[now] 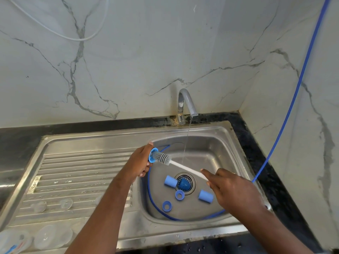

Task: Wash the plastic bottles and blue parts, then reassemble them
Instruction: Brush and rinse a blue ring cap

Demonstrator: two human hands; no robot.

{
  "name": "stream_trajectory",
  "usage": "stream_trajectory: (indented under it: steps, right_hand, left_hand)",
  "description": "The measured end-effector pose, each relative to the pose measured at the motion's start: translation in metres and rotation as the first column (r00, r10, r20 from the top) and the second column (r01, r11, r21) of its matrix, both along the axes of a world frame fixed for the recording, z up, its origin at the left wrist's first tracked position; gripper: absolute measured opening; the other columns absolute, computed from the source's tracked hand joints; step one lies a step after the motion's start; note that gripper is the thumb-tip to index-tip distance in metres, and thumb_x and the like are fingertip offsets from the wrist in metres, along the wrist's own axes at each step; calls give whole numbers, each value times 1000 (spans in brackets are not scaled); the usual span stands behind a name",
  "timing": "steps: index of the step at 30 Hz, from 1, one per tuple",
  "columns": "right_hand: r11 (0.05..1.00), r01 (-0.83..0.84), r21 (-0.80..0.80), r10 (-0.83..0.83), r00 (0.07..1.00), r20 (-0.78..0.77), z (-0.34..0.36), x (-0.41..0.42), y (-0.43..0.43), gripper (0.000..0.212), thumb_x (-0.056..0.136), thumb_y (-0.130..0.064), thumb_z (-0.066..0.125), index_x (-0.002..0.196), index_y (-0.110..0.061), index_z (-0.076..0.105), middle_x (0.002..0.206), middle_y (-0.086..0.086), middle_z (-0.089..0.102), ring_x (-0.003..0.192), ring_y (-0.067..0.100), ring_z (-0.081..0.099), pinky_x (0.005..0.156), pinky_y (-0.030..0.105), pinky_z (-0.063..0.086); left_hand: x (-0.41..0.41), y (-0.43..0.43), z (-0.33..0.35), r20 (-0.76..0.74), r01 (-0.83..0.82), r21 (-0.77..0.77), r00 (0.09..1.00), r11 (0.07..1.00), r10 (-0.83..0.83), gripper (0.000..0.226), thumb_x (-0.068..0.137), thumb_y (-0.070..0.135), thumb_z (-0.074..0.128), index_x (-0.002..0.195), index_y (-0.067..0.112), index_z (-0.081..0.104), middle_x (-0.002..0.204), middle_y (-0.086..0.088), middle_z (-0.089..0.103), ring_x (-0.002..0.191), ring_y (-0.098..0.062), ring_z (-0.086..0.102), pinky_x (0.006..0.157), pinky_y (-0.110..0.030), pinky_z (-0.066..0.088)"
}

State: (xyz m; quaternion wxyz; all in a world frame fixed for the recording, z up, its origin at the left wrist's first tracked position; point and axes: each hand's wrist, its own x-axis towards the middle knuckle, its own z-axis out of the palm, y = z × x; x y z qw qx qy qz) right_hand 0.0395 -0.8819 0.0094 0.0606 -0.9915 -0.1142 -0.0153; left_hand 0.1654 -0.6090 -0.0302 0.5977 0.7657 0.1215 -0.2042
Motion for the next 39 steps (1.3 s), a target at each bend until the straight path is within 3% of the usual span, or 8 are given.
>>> stream_trajectory:
  steps: [2, 4, 8, 16, 22, 30, 34, 39]
  right_hand:
    - [995, 80, 59, -76, 994, -79, -1, 3, 4, 43, 103, -41, 49, 145, -45, 42, 97, -7, 61, 81, 17, 65, 61, 32, 46]
    - [974, 131, 185, -100, 981, -169, -4, 3, 15, 35, 106, -39, 38, 140, -43, 42, 94, -6, 60, 86, 19, 63, 73, 36, 52]
    - [961, 61, 269, -3, 978, -209, -6, -2, 32, 29, 104, -28, 39, 131, -38, 44, 75, -5, 48, 72, 18, 54, 68, 37, 51]
    - [951, 150, 271, -88, 970, -228, -5, 2, 11, 30, 105, -38, 40, 133, -45, 46, 72, -7, 47, 72, 15, 53, 69, 33, 49]
    - [955, 67, 290, 19, 959, -283, -5, -3, 10, 41, 105, -36, 42, 145, -44, 44, 77, -4, 51, 74, 16, 55, 68, 36, 49]
    - [945, 99, 313, -17, 967, -254, -2, 3, 15, 34, 105, -33, 42, 138, -36, 46, 68, -5, 47, 71, 17, 54, 68, 36, 49]
    - [938, 89, 336, 26, 946, -324, -2, -1, 4, 42, 104, -34, 46, 145, -46, 45, 71, -3, 50, 69, 15, 54, 65, 36, 47]
    - [937, 160, 312, -58, 948, -313, 3, 2, 3, 33, 105, -29, 43, 135, -35, 55, 69, -5, 53, 71, 15, 55, 70, 33, 49]
  left_hand:
    - [-1, -4, -4, 3, -58, -59, 998, 997, 58, 46, 105, 51, 35, 93, 16, 61, 55, 2, 37, 43, -10, 27, 41, -20, 22]
    - [-1, -9, -6, -23, -124, -129, 992, 984, 123, 45, 106, 49, 33, 90, 15, 57, 55, 2, 34, 43, -9, 24, 40, -19, 20]
    - [2, -9, -3, -40, -145, -193, 989, 970, 140, 44, 107, 46, 30, 89, 14, 55, 55, 2, 33, 43, -9, 23, 40, -18, 18]
    - [1, -10, -5, 19, -23, -120, 999, 993, 26, 42, 105, 50, 36, 92, 16, 58, 59, 0, 37, 46, -11, 27, 43, -22, 24]
    - [7, -9, -7, 76, -10, -32, 997, 999, 12, 45, 105, 49, 37, 92, 11, 59, 56, 0, 40, 44, -12, 30, 41, -23, 26]
    - [6, -21, -9, 88, -37, -26, 995, 999, 39, 45, 106, 46, 36, 96, 10, 59, 56, -1, 39, 44, -11, 31, 42, -23, 26]
    - [10, -12, 0, 154, 30, 30, 987, 999, -34, 43, 106, 42, 37, 98, 6, 59, 55, 0, 41, 45, -12, 33, 41, -25, 28]
    - [1, -20, -6, 217, 64, 126, 972, 990, -90, 33, 107, 40, 37, 99, 20, 62, 59, 1, 45, 46, -9, 39, 40, -27, 35]
